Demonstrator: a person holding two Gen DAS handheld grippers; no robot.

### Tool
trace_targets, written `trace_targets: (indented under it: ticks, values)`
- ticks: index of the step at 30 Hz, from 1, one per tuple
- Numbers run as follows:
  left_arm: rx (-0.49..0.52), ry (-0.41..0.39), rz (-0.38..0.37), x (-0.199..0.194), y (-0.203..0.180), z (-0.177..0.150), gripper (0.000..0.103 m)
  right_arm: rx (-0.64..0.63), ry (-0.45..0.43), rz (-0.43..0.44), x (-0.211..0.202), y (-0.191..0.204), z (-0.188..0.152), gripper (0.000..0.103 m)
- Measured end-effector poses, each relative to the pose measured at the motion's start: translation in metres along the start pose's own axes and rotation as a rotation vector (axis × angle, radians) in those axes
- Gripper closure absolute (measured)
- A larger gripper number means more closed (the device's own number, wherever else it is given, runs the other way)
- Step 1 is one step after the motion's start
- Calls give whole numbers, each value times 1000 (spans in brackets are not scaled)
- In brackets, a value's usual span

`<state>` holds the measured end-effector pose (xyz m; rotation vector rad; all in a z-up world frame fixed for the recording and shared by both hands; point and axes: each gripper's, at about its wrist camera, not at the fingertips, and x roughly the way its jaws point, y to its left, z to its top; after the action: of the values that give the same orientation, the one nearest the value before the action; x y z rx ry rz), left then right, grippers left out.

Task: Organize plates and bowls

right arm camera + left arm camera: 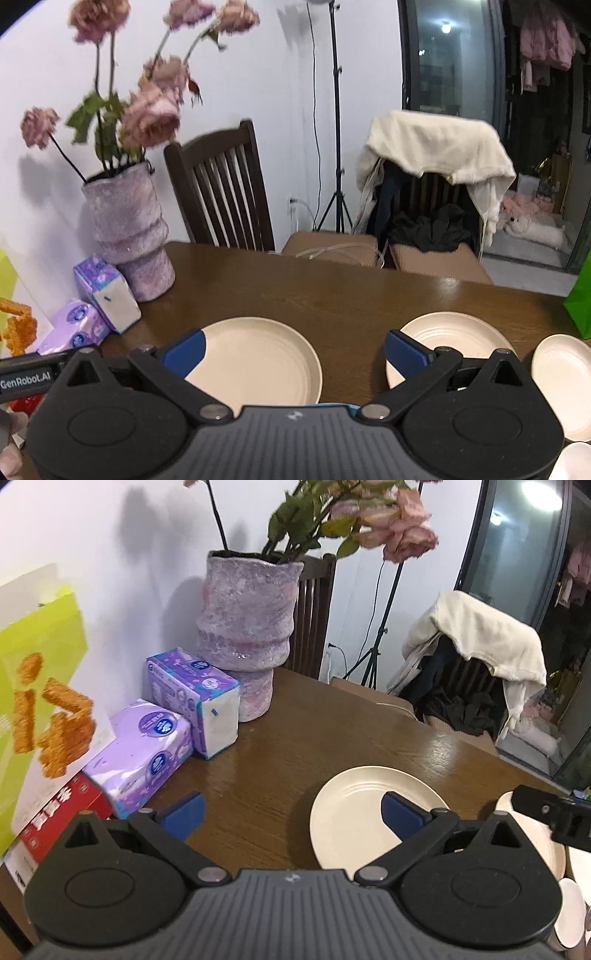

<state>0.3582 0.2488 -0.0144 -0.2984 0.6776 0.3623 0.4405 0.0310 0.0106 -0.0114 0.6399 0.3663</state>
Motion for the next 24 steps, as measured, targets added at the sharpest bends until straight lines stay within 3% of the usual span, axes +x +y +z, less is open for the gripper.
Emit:
trace_targets:
  ticks: [9,15,22,24]
  values:
    - [32,88,-10,41,-11,-3,0,1,108,-15,66,8,-3,0]
    - [-6,158,-2,67,-3,-5,0,-25,167,-40,95,4,-6,2]
    - [-37,251,-8,95,4,-11,7,-55,234,-56,118,0,-10,15]
    - [-35,268,-8,101,5,-13,13,-62,260,-67,126,0,-11,24]
